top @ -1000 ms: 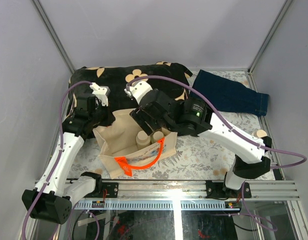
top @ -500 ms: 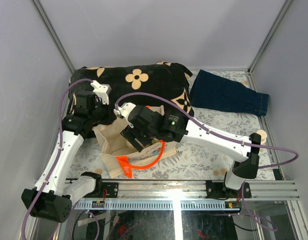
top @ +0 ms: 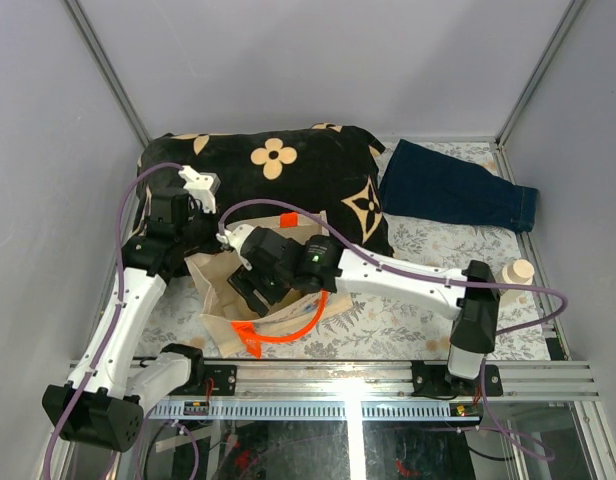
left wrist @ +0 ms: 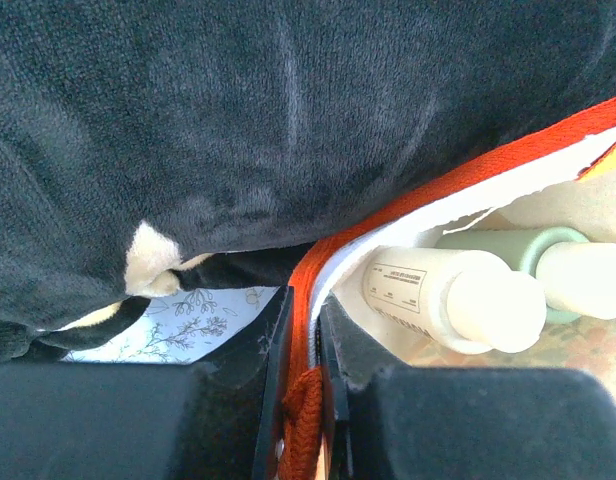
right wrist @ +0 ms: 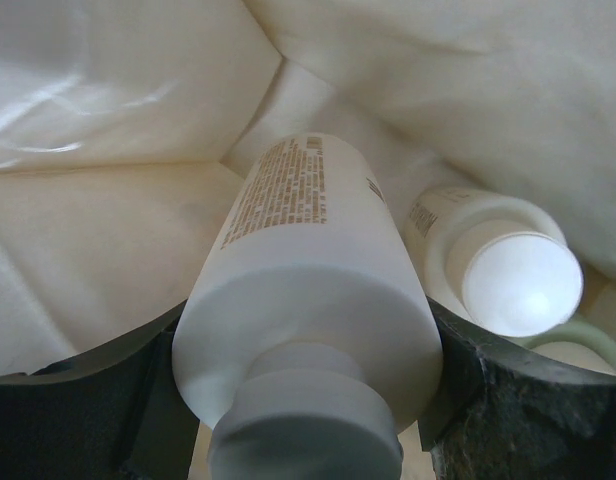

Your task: Place the personal care products into the canvas bag

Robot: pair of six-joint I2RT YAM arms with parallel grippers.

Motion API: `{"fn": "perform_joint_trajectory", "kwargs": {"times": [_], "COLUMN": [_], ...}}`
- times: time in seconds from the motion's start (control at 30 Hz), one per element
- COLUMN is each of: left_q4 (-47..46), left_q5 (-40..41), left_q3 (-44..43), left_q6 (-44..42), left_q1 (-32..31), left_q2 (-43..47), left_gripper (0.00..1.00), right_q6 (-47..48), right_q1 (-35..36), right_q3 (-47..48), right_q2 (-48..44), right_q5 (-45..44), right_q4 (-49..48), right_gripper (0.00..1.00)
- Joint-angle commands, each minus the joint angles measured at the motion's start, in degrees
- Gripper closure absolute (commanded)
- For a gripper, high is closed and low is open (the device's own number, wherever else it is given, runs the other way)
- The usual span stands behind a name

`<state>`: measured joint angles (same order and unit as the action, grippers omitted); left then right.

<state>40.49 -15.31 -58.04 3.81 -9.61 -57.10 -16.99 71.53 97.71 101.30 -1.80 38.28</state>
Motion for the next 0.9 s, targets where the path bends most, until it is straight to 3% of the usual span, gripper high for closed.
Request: {"fn": "perform_joint_trajectory", "kwargs": {"times": [0.0, 0.17, 0.33, 0.57, 0.73, 0.87], "left_q4": [-3.49, -2.92, -2.91, -2.64, -2.73, -2.67], "left_q5": [-1.67, -1.38, -1.73, -1.24, -1.59, -1.64], "left_q3": [0.43, 0.29, 0.17, -0.05, -0.27, -0.41], "left_q6": [0.88, 0.32, -0.02, -0.62, -0.6, -0.63], "left_q1": [0.2, 0.21, 0.2, 0.2, 0.25, 0.23], "left_q2": [1.03, 1.13, 0.82, 0.56, 0.09, -0.19], "left_gripper": [0.9, 0.9, 0.9, 0.89, 0.89, 0.89], "right_q6": [-2.93, -4.69, -7.67, -11.74, -11.65, -11.31], "right_q1": [0.25, 0.08, -0.84, -3.75, -4.33, -4.34], "right_q3": [1.35, 5.88, 7.09, 3.98, 2.16, 1.46], "right_q2": [0.23, 2.12, 3.91, 3.18, 3.31, 3.6], "right_q5": [-2.86, -12.29, -15.41, -13.16, -10.76, -7.95], "right_q4": [-3.98, 5.53, 10.77, 12.82, 11.4, 8.92], "right_gripper": [1.0, 1.0, 1.0, 1.0, 0.89, 0.9]}}
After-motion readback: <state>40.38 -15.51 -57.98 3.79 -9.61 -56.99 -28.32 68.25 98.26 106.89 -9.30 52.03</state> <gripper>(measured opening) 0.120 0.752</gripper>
